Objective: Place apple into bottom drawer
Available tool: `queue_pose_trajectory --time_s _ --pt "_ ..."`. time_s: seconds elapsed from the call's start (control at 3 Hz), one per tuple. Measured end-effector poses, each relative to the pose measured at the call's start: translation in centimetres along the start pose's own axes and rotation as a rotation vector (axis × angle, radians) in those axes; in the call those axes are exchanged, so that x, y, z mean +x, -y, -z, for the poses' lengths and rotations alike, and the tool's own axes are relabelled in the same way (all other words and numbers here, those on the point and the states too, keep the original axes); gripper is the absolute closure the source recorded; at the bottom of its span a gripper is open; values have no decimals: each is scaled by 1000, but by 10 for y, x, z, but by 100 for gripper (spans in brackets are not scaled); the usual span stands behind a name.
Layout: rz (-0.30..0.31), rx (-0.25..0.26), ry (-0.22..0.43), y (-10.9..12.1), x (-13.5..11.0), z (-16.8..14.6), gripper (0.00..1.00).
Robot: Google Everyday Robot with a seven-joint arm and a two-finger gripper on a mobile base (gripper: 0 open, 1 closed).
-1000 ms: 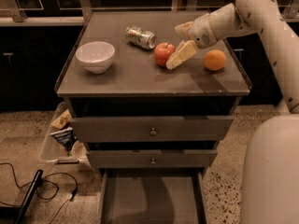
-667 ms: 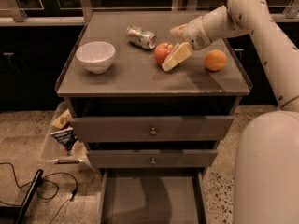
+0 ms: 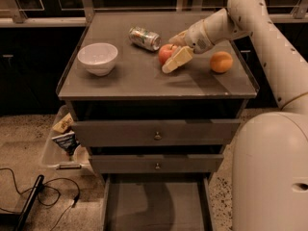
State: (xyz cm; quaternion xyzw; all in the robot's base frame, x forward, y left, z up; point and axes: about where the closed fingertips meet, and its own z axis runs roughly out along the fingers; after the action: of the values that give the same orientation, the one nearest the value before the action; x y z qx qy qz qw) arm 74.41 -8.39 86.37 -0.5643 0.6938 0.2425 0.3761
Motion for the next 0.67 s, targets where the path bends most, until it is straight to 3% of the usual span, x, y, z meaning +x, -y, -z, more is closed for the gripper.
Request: queue_pose_trajectory --time_s 0.67 --pt "0 0 0 0 0 0 65"
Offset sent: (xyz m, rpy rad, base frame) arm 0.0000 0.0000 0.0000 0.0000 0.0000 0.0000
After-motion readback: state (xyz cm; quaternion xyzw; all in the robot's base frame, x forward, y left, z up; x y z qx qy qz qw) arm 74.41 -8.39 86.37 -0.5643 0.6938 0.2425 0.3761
